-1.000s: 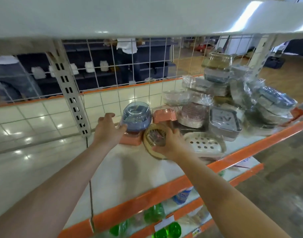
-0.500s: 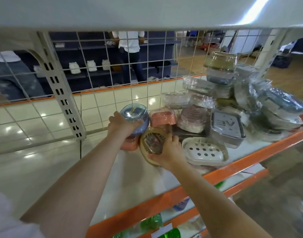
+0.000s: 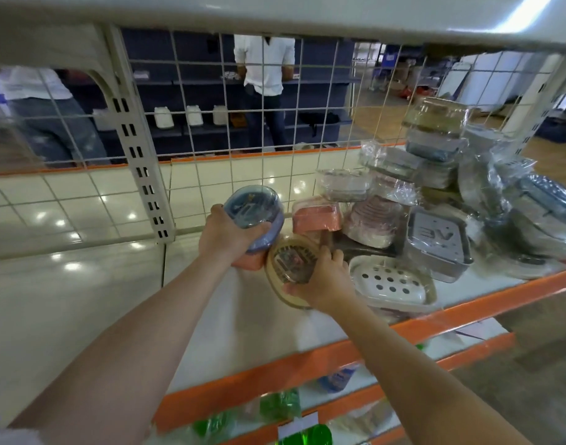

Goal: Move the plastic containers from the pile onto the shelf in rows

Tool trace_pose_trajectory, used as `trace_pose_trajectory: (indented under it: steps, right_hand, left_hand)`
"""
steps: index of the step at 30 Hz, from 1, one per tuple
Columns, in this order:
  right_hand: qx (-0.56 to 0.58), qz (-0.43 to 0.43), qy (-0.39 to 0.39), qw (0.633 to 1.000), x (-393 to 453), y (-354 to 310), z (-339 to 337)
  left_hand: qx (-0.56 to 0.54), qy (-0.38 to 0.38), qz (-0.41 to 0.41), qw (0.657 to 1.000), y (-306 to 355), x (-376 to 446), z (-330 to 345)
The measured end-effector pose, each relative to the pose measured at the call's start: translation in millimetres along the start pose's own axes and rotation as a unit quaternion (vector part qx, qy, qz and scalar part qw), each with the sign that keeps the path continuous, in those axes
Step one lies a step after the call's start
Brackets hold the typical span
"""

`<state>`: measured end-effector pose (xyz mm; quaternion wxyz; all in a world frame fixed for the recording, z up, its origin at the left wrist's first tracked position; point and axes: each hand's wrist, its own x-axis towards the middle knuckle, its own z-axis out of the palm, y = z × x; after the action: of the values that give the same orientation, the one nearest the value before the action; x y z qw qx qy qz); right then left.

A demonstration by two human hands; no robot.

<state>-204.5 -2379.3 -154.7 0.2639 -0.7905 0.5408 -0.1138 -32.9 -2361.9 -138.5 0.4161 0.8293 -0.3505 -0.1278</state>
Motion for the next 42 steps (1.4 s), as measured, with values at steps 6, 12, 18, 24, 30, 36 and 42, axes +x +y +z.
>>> trace_pose_trajectory:
  steps: [6,12,18,24,30,36,42]
  right_hand:
    - [0.019,-0.042,0.003,0.999,-20,6,4]
    - [0.079,-0.064,0.050,0.994,-35,3,3]
    - [0.077,-0.084,0.083,0.990,-43,-8,5]
    - [0.126,-0.129,0.088,0.980,-56,-44,20]
    - [0.124,-0.194,0.102,0.968,-83,-92,50]
    - [0.152,-0.216,0.099,0.959,-135,-151,101]
    - [0.185,-0.238,0.105,0.948,-191,-202,147]
  left_hand:
    - [-0.010,0.036,0.008,0.999,-17,-12,-17]
    - [-0.031,0.074,0.027,0.996,-35,-38,-36]
    - [-0.073,0.101,0.020,0.992,-55,-60,-66]
    - [-0.010,0.150,0.072,0.986,-86,-89,-106]
    - [0.048,0.196,0.111,0.973,-131,-120,-169]
    - [0.030,0.223,0.082,0.971,-179,-156,-235]
    - [-0.040,0.221,0.025,0.974,-233,-182,-298]
